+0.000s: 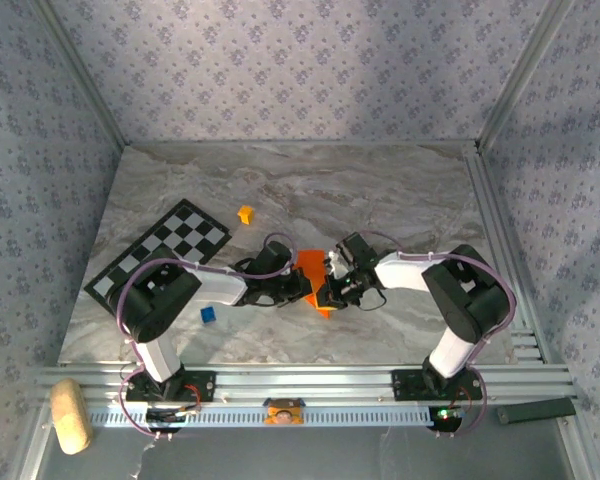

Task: Fold a paper plane with a square sheet of paper (pick it up from the middle)
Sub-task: Third fold the triangle at the center of the table.

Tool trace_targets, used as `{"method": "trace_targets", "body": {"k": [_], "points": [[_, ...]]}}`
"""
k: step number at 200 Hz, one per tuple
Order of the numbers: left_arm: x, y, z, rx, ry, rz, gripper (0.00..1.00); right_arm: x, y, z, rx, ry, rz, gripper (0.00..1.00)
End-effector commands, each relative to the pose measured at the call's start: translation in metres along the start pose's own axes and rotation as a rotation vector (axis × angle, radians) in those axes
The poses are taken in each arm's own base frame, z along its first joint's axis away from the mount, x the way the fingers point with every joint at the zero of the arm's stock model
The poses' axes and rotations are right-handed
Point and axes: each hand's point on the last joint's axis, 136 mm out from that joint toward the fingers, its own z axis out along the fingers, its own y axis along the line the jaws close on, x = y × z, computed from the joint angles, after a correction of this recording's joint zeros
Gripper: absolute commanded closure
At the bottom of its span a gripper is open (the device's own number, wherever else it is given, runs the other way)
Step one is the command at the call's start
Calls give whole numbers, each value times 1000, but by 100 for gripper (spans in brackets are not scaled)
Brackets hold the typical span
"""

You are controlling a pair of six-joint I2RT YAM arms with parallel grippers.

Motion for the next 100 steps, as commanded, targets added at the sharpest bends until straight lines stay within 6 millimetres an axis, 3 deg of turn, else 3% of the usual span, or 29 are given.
{"method": "trace_targets", "body": {"k": [1,27,69,100], "points": [[2,24,1,-104,8,-6,100,12,-26,3,77,35,70,95],[-6,7,-1,-64,-12,18,100,18,-33,3,87,44,91,97],[-22,-30,-22,-21,-74,91,90,17,-33,3,89,37,96,98],[-14,-15,-30,-101,-67,3,97,15,-33,4,89,30,103,100]]}}
